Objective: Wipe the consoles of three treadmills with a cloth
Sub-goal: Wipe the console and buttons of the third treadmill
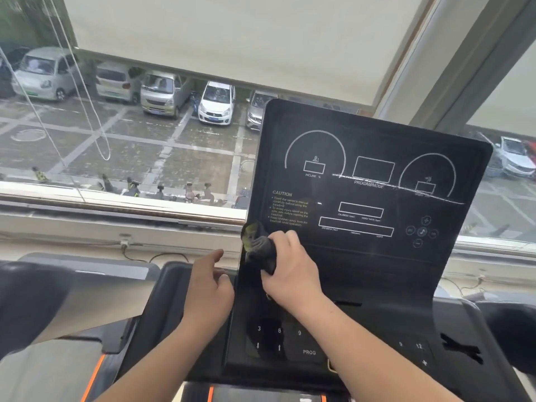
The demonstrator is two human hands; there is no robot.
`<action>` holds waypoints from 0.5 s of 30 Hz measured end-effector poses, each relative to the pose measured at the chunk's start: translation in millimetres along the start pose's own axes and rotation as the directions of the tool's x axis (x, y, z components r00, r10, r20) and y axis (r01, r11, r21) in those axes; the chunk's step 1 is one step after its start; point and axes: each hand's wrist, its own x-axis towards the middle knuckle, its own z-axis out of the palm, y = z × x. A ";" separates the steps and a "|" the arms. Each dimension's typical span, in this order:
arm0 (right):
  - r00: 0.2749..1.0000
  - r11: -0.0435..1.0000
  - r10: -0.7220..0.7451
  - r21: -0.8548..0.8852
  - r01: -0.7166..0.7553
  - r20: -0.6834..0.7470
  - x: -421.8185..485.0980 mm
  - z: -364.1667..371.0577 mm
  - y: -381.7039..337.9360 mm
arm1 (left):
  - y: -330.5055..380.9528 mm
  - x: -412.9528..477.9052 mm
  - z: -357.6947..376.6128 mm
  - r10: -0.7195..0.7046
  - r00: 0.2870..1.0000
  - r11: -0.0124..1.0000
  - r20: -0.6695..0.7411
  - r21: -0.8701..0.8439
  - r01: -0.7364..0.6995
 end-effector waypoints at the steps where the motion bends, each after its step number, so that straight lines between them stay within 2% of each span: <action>1: 0.999 0.999 0.015 -0.040 -0.013 0.042 -2.9 3.8 1.9 | -4.8 -3.1 2.4 -0.020 1.000 1.000 0.007 -0.003 0.020; 6: 0.932 0.963 0.100 -0.269 -0.003 0.349 -41.9 52.3 12.5 | -51.0 -25.2 14.7 -0.164 0.984 0.986 0.068 0.049 0.161; 9: 0.931 0.959 0.095 -0.284 0.010 0.352 -48.5 62.5 14.1 | -66.4 -30.3 11.7 -0.118 0.987 0.988 0.113 0.116 0.105; 15: 0.903 0.984 0.086 -0.180 -0.010 0.421 -50.3 55.9 17.1 | -70.7 -29.0 5.8 -0.066 0.989 0.993 0.135 0.102 0.052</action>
